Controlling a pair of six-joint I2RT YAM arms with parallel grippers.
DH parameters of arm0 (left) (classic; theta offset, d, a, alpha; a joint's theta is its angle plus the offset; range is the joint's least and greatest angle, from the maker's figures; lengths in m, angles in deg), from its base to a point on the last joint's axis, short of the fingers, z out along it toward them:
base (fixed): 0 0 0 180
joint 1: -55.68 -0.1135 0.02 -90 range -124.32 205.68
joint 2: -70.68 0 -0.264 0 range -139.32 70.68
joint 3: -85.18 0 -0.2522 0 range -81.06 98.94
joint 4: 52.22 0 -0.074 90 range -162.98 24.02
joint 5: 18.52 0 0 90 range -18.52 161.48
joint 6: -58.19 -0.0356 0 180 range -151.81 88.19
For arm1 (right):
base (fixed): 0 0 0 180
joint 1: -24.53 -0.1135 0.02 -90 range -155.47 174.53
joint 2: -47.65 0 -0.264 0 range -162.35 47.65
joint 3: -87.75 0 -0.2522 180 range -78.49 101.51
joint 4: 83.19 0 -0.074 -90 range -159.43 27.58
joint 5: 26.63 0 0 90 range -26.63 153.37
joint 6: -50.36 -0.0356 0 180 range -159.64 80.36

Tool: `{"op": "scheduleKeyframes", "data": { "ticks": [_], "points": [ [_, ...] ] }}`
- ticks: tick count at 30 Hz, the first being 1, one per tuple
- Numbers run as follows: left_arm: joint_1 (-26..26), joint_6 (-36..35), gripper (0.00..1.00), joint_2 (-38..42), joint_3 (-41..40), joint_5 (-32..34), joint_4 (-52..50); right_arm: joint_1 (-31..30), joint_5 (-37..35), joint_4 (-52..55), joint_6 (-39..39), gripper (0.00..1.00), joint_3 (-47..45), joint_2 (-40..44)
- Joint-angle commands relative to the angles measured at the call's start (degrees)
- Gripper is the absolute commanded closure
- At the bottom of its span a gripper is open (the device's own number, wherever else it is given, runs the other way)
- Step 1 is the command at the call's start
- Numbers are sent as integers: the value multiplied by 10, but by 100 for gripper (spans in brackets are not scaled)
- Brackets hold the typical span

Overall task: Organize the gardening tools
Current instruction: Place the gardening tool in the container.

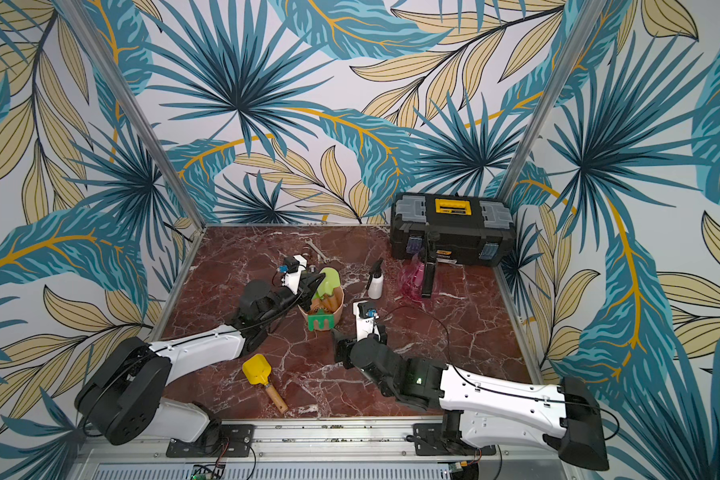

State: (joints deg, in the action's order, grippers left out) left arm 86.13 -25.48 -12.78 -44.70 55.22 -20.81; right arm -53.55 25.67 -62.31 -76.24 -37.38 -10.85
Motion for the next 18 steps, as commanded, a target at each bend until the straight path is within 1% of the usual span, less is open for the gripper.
{"op": "scheduleKeyframes", "data": {
  "ticks": [1,4,11,13,16,18],
  "points": [
    [6,-12,91,-10,9,3,2,0,-7,-11,7,16,-9,0],
    [6,-17,82,-20,21,-1,-15,-1,-11,-13,9,16,-9,1],
    [7,-17,79,-31,34,-2,-29,-1,-12,-17,17,16,-7,6],
    [7,-14,76,-23,34,-2,-33,-1,-7,-14,24,16,-4,4],
    [7,-9,68,5,44,-2,-65,-1,16,1,47,16,11,-4],
    [8,-5,63,33,56,3,-95,-1,54,12,74,16,23,-18]
  ]
}}
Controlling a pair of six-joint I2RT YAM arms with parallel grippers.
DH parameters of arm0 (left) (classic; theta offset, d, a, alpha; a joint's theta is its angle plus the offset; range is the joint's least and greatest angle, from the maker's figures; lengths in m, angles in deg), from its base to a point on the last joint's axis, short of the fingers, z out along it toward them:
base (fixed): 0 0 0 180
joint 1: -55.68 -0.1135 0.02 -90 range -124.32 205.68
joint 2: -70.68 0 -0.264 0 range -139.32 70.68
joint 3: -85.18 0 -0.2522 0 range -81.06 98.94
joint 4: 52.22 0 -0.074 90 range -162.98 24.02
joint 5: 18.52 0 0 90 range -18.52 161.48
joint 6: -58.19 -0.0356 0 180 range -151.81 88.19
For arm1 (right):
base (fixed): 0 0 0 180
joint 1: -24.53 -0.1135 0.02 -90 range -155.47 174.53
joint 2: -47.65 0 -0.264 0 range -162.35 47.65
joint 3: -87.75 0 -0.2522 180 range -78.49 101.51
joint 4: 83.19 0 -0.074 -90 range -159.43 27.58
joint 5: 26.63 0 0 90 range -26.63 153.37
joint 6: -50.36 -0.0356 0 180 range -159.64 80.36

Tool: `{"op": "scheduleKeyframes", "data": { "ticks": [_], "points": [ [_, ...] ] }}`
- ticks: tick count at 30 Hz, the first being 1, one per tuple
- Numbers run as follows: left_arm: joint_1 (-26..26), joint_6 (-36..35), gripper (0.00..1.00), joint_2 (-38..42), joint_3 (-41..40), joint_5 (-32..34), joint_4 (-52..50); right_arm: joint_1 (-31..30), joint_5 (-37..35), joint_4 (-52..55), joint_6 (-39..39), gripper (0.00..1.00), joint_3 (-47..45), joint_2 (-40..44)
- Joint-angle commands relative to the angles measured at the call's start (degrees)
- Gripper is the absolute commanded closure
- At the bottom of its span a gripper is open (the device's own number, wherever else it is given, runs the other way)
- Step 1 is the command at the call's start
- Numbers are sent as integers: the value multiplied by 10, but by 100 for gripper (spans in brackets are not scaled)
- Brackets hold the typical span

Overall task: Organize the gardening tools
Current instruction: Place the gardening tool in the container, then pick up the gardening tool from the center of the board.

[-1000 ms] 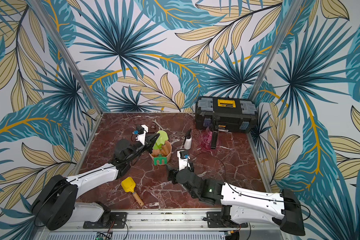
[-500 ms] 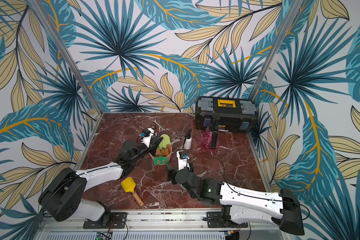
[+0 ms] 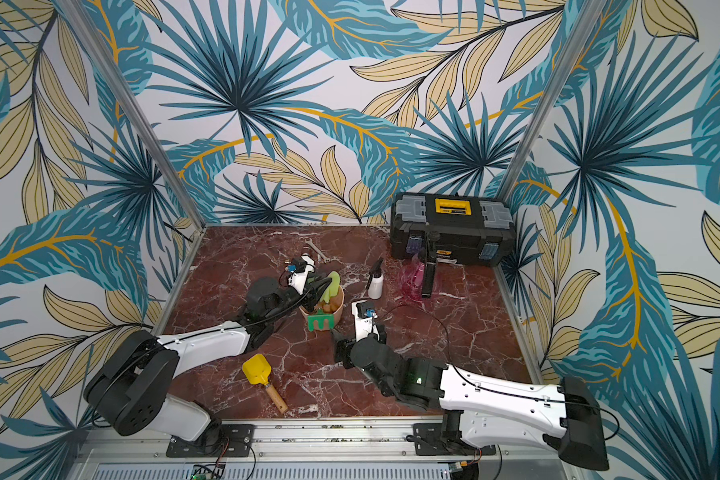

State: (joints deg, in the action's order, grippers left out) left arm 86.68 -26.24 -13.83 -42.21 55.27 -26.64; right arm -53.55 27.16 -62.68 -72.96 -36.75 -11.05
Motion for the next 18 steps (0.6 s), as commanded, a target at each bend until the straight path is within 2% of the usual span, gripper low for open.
{"op": "scheduleKeyframes", "data": {
  "ticks": [1,5,9,13,18],
  "points": [
    [3,4,61,59,39,6,-61,-2,61,22,55,16,24,-22],
    [4,0,54,117,75,20,-160,-2,178,53,99,22,60,-82],
    [3,1,53,177,88,52,-226,-25,290,82,129,24,110,-177],
    [3,10,53,248,90,96,-295,-56,332,87,135,25,164,-250],
    [3,-8,52,320,84,173,-379,-84,381,107,104,26,240,-358]
  ]
}}
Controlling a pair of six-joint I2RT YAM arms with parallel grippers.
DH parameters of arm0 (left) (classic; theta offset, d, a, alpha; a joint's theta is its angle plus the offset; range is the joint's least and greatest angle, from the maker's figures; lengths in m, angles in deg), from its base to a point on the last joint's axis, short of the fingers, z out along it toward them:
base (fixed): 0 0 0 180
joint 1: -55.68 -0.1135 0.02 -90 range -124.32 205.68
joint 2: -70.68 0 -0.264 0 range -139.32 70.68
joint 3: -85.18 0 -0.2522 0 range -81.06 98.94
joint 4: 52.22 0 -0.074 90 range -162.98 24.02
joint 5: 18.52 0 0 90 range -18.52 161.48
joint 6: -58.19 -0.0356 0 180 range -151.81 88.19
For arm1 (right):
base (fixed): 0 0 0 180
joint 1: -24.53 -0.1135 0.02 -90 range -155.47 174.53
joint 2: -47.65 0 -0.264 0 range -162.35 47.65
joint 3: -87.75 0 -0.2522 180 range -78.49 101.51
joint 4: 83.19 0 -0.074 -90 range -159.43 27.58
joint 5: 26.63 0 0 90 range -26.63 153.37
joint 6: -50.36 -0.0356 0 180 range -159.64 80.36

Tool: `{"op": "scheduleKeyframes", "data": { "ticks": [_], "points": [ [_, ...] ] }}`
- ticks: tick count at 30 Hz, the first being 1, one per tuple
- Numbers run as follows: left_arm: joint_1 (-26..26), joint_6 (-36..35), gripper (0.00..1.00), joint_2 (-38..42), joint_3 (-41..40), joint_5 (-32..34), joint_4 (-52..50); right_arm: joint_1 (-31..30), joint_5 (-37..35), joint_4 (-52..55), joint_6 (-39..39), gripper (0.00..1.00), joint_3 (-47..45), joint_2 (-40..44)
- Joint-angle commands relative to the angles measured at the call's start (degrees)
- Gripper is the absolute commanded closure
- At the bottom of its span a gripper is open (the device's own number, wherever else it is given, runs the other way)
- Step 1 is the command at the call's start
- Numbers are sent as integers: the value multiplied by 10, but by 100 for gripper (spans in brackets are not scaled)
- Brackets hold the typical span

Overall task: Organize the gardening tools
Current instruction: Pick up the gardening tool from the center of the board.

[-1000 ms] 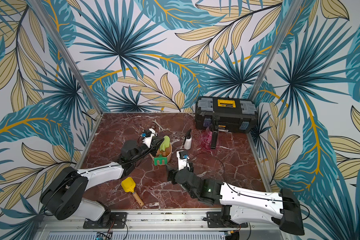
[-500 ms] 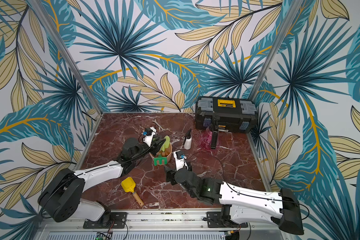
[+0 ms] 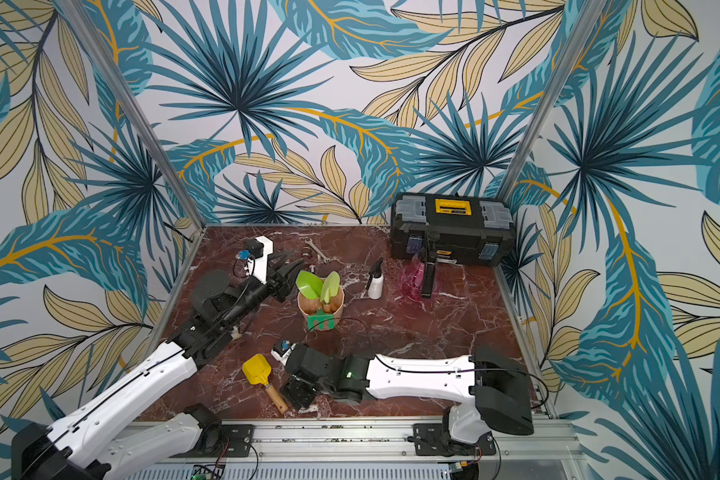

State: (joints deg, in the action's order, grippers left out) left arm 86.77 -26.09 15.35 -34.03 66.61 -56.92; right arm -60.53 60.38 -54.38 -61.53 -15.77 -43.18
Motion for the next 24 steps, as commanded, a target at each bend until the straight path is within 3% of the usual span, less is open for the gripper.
{"op": "scheduleKeyframes", "data": {
  "ticks": [1,9,18,24],
  "points": [
    [1,-11,52,39,-4,77,-88,-21,50,28,-18,26,42,-57],
    [0,23,52,98,-56,191,-122,-41,-26,40,-64,30,109,-187],
    [-3,24,50,146,-86,221,-118,-40,-90,62,-68,45,163,-264],
    [-6,22,49,151,-90,222,-115,-36,-102,61,-56,61,169,-281]
  ]
}}
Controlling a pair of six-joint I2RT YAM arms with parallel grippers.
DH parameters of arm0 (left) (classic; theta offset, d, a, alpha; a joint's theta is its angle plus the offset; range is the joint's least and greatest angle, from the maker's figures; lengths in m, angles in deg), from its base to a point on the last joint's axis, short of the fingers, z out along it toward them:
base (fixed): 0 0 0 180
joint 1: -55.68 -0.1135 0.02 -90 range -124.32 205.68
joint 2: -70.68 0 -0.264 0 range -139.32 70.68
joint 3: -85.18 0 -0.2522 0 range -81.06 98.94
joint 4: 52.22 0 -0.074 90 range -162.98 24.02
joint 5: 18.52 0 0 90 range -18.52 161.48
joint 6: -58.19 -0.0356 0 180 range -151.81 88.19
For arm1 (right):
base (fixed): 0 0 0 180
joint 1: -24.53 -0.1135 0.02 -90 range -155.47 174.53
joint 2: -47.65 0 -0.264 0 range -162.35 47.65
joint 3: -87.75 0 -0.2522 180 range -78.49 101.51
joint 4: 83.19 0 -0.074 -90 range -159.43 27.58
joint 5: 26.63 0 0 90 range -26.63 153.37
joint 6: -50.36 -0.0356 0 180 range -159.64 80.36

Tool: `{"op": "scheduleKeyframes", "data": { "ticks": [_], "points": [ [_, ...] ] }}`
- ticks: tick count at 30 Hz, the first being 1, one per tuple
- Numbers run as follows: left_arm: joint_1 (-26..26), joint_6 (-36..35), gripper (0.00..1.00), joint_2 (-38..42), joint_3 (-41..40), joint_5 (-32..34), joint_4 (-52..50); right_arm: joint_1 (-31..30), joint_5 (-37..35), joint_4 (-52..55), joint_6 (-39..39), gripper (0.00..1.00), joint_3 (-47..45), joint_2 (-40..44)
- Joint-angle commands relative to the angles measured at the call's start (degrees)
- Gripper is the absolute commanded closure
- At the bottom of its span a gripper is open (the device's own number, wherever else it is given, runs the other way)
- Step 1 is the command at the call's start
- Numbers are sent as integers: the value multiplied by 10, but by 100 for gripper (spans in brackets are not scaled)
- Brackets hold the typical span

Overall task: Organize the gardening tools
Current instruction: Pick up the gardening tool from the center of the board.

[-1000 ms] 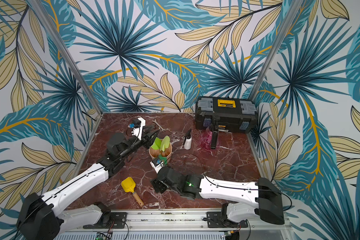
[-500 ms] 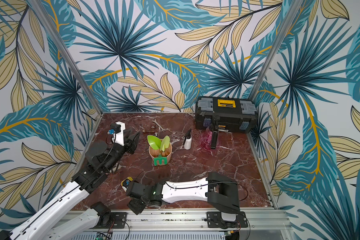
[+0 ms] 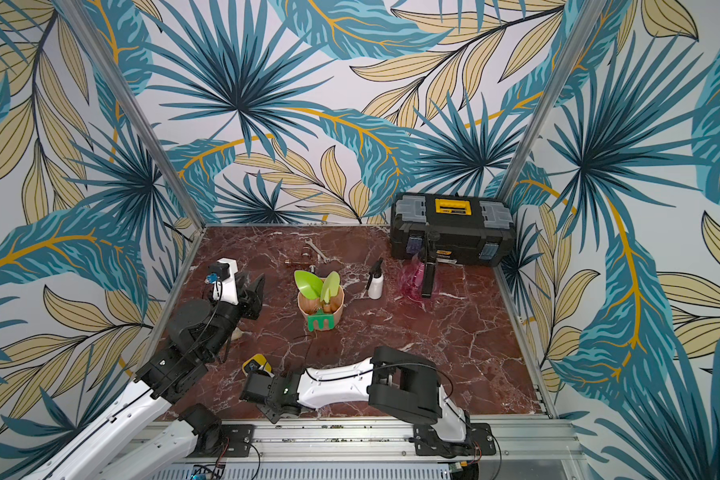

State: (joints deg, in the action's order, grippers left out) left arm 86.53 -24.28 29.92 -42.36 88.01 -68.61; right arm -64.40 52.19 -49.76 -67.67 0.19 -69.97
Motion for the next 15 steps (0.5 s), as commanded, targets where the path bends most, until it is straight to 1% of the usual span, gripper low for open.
{"op": "scheduleKeyframes", "data": {
  "ticks": [1,5,7,11,15],
  "points": [
    [-4,4,49,5,-7,7,2,5,-22,15,7,64,9,-13],
    [-7,3,49,4,-6,4,4,11,-39,13,11,77,-3,6],
    [-8,3,48,4,-3,0,3,15,-47,8,15,81,-24,33],
    [-8,-4,47,-2,8,-18,1,32,-52,-3,36,85,-76,120],
    [-9,-12,46,-8,20,-49,5,50,-19,-6,73,86,-119,197]
  ]
}}
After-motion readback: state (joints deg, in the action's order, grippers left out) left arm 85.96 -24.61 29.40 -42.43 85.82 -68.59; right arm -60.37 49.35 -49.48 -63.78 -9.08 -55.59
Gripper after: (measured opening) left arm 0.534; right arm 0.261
